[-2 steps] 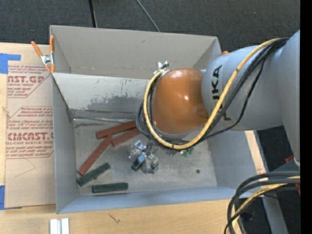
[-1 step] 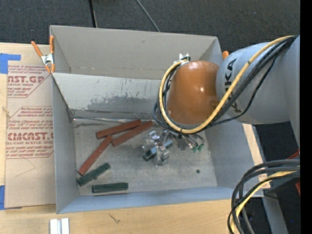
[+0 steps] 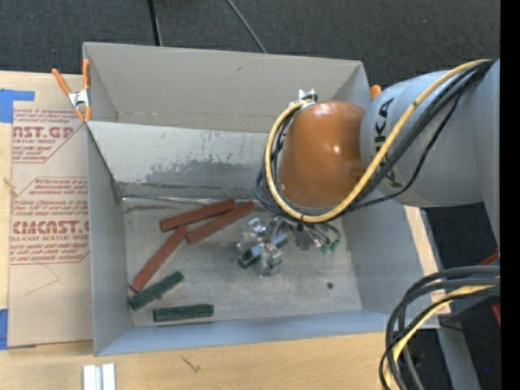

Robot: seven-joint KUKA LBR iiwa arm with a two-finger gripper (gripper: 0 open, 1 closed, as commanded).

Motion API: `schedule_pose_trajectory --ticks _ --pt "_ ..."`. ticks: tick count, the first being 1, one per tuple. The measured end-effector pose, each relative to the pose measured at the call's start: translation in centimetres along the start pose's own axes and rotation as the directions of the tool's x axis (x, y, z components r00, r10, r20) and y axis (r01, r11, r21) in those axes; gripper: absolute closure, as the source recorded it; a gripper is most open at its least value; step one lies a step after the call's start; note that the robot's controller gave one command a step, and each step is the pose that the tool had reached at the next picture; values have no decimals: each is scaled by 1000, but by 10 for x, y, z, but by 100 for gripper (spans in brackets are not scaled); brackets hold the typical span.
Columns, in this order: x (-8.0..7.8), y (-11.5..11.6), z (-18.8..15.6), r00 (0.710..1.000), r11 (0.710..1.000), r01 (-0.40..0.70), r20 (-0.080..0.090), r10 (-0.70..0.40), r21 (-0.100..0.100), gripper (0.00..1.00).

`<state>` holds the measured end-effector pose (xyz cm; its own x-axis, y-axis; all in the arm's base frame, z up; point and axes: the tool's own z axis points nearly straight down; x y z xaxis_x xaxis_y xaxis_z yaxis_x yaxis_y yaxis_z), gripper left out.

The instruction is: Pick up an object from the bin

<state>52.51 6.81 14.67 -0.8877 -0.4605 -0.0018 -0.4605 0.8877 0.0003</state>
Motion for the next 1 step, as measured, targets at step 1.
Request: schedule_pose_trajectory --ticks 1 --pt "13 1 -85 1000 1000 -1 1 1 0 100"
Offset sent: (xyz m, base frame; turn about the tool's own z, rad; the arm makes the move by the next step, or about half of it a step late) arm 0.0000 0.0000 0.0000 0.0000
